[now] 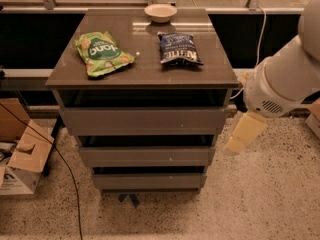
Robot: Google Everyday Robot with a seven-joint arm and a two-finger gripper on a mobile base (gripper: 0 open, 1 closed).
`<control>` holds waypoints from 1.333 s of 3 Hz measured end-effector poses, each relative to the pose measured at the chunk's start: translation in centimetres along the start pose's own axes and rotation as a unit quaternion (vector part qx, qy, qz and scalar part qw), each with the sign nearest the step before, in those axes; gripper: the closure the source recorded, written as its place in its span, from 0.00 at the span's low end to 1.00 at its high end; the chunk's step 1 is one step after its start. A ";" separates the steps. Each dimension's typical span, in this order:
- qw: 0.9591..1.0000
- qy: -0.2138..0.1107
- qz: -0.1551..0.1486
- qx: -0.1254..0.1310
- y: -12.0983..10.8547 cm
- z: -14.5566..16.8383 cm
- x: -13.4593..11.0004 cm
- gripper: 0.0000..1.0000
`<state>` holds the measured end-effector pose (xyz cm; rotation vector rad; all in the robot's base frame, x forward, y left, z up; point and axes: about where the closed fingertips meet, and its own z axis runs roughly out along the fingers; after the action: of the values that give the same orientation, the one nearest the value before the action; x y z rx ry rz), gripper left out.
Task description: Open bottom drawer
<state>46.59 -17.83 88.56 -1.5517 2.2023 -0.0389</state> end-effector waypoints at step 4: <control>1.000 0.010 0.001 -0.006 3.4 10.4 -0.5 0.00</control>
Offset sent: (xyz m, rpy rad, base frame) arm 0.0043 0.0251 -0.0368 -0.0656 0.0102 0.0235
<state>47.49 -13.81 78.43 -1.5614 2.2239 -0.0414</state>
